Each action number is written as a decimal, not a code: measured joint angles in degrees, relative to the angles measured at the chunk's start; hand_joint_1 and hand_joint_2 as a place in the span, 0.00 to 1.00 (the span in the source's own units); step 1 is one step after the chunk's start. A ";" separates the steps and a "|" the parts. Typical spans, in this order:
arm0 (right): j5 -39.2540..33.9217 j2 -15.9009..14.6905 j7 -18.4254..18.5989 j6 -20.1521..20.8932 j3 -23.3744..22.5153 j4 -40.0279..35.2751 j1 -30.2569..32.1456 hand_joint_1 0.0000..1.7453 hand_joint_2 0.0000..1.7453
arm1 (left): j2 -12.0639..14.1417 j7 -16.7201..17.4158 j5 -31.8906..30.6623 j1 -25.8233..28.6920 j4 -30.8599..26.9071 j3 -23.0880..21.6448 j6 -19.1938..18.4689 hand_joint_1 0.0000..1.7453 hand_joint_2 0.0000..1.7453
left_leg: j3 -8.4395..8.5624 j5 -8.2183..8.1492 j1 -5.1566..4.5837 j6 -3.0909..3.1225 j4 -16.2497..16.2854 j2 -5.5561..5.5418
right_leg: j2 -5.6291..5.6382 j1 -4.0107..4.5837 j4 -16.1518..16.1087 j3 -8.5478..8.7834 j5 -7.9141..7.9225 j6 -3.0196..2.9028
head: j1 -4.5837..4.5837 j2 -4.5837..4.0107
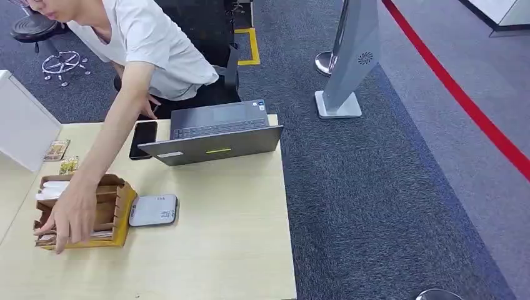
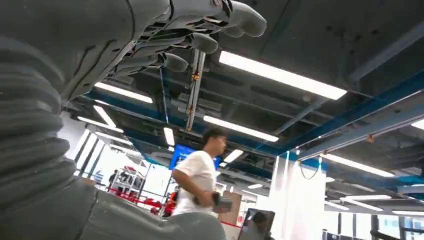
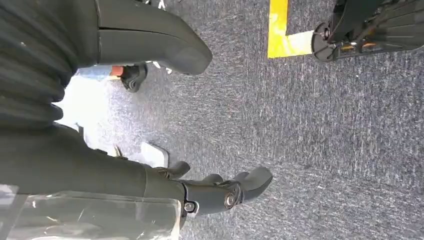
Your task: Pass the card to the sensor for recognition and then transmit it.
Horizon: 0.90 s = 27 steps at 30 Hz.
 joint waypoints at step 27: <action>8.02 0.20 6.26 1.11 5.40 0.00 0.61 0.00 1.00 | -18.23 10.66 46.40 -6.37 56.34 30.24 -36.99 0.00 1.00 | 0.15 -0.21 -0.25 0.18 0.10 -0.07 | -0.09 -0.21 -0.15 0.20 -0.06 0.06 | 0.26 0.00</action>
